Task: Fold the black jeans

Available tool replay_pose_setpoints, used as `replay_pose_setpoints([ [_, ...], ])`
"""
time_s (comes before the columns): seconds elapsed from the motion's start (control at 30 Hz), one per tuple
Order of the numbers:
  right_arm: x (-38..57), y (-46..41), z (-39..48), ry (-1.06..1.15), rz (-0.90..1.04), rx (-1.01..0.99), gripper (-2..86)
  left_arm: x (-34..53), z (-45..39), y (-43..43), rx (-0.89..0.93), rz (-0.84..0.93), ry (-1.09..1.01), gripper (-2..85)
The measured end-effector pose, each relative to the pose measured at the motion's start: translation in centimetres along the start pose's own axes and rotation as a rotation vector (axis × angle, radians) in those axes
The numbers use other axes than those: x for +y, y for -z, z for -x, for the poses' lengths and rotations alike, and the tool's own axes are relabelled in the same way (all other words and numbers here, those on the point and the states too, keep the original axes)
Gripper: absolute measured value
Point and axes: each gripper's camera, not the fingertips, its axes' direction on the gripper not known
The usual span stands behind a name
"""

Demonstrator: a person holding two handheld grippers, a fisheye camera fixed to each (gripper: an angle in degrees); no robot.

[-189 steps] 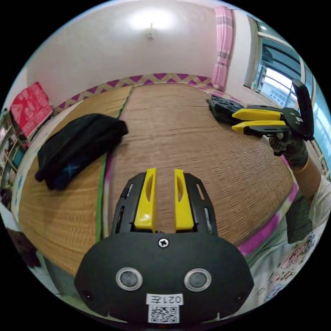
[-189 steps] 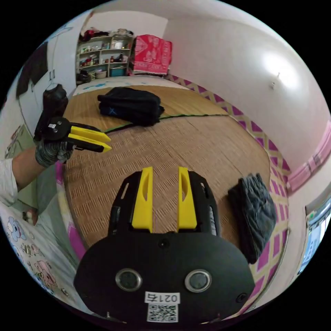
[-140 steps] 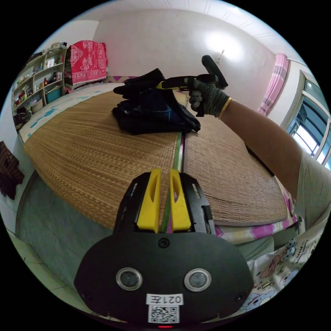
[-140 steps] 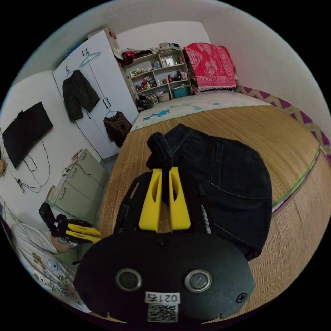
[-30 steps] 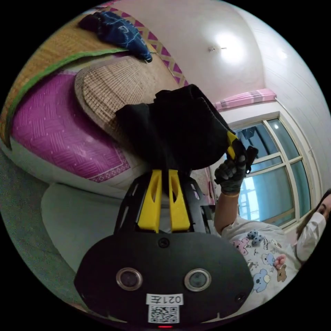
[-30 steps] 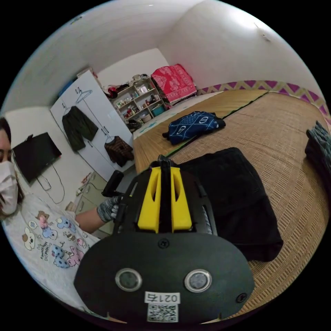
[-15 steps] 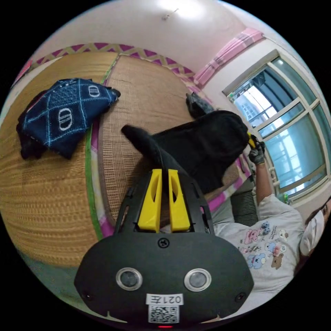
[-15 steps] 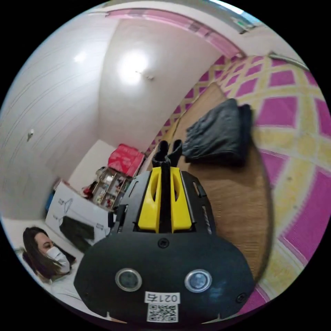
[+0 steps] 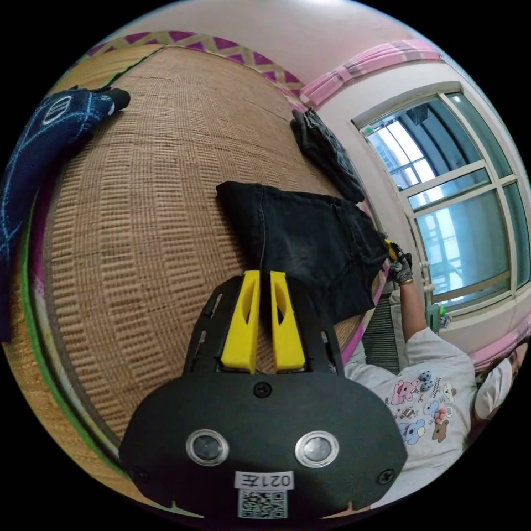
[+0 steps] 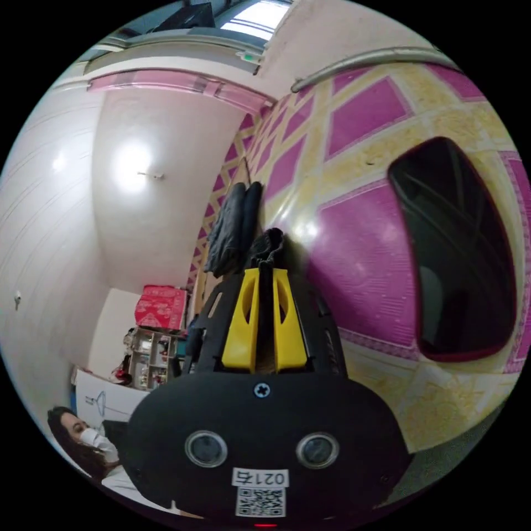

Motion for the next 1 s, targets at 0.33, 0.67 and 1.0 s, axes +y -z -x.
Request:
replay_pose_setpoints([
  [0.33,5.1,-8.7,17.1,0.644,0.080,0.560,9.0,2.3,-11.6,-0.4,-0.280,-0.096,-0.322,5.2],
  [0.67,5.9,-14.8,15.8,0.631,0.130,0.659,8.1,0.0,-22.5,-13.4,-0.251,0.012,-0.570,7.1],
  [1.0,11.6,-21.8,17.6,0.784,0.349,0.529,8.1,-2.2,-26.3,-17.4,-0.423,-0.003,-0.676,3.4],
])
